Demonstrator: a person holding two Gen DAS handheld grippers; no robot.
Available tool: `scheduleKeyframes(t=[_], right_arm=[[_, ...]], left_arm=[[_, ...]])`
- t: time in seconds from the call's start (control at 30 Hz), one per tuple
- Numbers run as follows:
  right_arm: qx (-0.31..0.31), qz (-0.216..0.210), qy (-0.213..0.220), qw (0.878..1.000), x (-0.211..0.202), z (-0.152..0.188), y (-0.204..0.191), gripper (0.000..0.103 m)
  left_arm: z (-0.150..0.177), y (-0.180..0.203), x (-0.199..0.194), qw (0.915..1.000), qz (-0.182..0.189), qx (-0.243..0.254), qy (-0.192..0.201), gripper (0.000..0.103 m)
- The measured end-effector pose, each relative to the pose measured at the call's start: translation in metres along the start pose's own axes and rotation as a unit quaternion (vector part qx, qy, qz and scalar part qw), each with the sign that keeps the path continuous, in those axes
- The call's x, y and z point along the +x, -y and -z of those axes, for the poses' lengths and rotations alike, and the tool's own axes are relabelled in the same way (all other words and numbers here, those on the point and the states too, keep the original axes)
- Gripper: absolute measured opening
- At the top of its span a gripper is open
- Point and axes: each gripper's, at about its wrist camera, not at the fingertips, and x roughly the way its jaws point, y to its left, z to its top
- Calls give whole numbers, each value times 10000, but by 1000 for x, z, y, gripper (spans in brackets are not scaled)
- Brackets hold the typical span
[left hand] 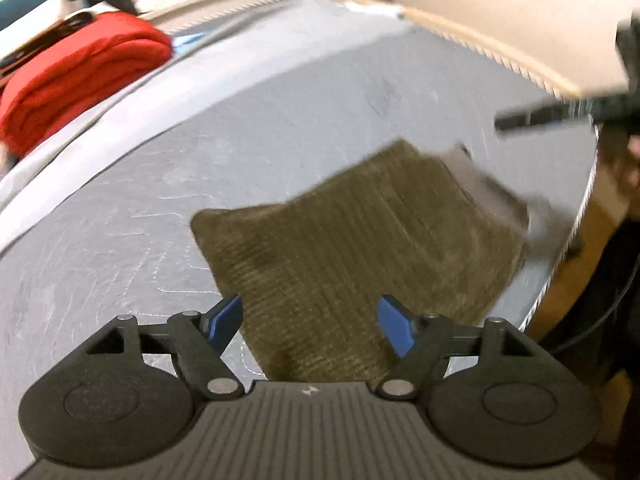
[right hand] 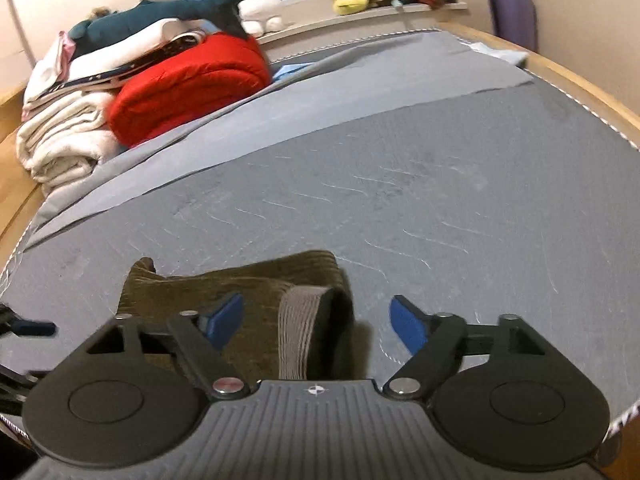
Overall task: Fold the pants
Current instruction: 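Lift the waistband end with the right gripper and fold it over the pants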
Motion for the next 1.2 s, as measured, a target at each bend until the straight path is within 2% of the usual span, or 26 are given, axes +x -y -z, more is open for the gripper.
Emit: scheduleKeyframes(t=[0.1,0.13,0.2,0.27,0.33,0.5,0.63,0.8,0.87,0.97,1.07,1.17,1.2], right_arm=[[-41,-40,-361,9993,26,1,-2,90],[-21,-92,-500,9987,34,3,-2,90],[43,-146,-766,9969,50,12,-1,90],[179,-165,-927,9954,59,25,5,90],[429,-31,-1354,9899,76,32,10,89],[267,-287,-1580,9867,93,29,10,93],[440,-486,-1779,9819,105,27,14,96],[563,-687,-1956,9767,123,26,21,100],[515,-738,-1969,9763,126,25,18,101],[412,-774,-1949,9769,127,24,15,100],[371,-781,-1862,9787,127,23,14,95],[320,-753,-1743,9813,127,23,9,86],[314,-768,-1709,9818,126,23,8,81]], left_arm=[[7,-9,3,9987,-93,-466,199,90],[12,-15,12,9980,-162,-600,143,90],[15,-27,32,9956,-453,-669,-466,90],[13,-38,37,9932,-591,-896,-453,90],[9,-52,41,9889,-451,-1363,-395,90],[10,-75,66,9692,-17,-2343,-757,90],[15,-81,83,9550,236,-2820,-889,90],[22,-96,112,9309,353,-3442,-1174,90],[23,-97,120,9256,434,-3538,-1270,90],[22,-95,132,9257,615,-3486,-1337,90],[19,-89,143,9285,753,-3364,-1382,90],[17,-85,152,9349,793,-3199,-1317,80],[16,-85,154,9362,787,-3170,-1295,73]])
